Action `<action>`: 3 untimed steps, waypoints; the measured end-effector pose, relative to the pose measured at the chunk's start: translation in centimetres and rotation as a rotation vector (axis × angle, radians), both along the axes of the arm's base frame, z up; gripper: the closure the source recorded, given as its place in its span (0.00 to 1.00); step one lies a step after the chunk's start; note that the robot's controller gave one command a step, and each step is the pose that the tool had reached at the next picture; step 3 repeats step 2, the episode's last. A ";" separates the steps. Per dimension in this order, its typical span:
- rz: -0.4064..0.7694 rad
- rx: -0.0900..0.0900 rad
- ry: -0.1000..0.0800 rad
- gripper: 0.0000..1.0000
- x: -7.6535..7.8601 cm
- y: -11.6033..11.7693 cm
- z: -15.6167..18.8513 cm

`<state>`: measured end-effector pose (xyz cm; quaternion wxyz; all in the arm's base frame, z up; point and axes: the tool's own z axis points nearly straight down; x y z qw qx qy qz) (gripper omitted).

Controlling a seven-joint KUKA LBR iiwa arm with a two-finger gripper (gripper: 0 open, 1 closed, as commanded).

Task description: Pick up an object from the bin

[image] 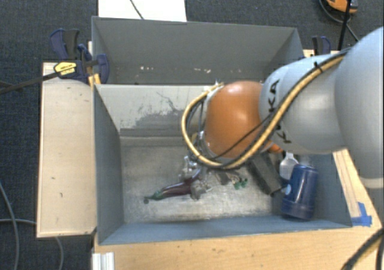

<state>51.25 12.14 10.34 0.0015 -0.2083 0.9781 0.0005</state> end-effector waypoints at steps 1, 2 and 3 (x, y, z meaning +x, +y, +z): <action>-0.001 0.000 -0.002 1.00 0.0 0.0 0.8; -0.002 0.000 -0.002 1.00 0.0 0.0 1.3; -0.002 0.000 -0.002 1.00 0.0 0.0 1.3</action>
Offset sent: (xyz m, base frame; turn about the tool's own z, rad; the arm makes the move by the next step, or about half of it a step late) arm 0.0000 -0.0002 0.0071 0.0000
